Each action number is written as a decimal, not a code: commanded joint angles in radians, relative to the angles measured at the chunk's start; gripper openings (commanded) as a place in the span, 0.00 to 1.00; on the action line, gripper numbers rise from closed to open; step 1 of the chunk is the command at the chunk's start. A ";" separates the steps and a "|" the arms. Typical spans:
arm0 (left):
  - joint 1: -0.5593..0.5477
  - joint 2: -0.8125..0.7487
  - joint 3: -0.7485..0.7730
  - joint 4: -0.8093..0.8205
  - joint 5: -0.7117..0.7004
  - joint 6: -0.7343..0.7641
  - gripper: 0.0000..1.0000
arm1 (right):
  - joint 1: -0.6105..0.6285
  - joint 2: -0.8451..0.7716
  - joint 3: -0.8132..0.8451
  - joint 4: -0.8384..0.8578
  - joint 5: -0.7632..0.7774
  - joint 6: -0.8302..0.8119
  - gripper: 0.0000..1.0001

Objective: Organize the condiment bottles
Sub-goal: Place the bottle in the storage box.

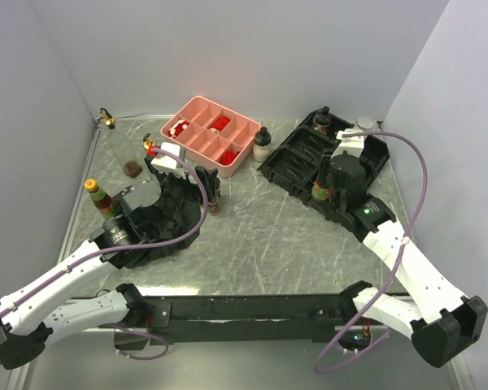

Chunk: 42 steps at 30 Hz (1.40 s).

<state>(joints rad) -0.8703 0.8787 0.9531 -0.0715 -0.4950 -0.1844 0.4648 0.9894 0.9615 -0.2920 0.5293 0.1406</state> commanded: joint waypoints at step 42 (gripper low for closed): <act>-0.003 -0.014 0.007 0.032 -0.016 0.019 0.96 | -0.233 0.224 -0.196 0.614 -0.129 0.080 0.85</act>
<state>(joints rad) -0.8703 0.8787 0.9531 -0.0715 -0.4953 -0.1772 0.2375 1.2591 0.7029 0.2871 0.3790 0.1890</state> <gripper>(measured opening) 0.966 0.721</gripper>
